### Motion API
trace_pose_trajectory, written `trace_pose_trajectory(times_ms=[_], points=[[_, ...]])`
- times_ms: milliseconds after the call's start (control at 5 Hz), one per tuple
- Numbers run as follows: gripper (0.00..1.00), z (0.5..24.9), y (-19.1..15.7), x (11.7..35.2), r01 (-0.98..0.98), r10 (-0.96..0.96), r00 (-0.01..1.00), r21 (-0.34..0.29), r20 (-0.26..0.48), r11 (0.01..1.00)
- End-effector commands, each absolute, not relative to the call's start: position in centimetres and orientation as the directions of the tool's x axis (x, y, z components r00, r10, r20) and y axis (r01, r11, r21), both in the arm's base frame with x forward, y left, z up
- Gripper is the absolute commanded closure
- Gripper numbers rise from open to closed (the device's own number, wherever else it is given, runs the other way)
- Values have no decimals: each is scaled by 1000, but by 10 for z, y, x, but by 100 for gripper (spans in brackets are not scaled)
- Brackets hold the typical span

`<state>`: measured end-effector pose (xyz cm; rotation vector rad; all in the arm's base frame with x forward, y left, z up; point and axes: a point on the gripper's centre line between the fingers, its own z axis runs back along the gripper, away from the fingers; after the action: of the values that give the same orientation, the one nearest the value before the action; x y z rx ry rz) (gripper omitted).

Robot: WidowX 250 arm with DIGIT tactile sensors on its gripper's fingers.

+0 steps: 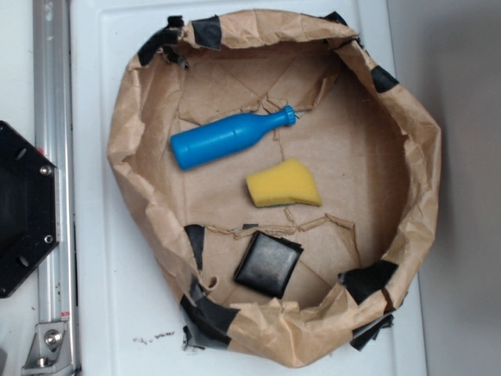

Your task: Grab the green sponge.

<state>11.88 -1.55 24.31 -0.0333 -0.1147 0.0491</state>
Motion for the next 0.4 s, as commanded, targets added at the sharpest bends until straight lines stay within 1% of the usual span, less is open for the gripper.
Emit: trace_pose_trajectory(times_ms=[0,200], points=[[0,243,-16,119,-47,51,992,-36,114,998],[0,200,11,169,-295,296,955,-25,23,955]])
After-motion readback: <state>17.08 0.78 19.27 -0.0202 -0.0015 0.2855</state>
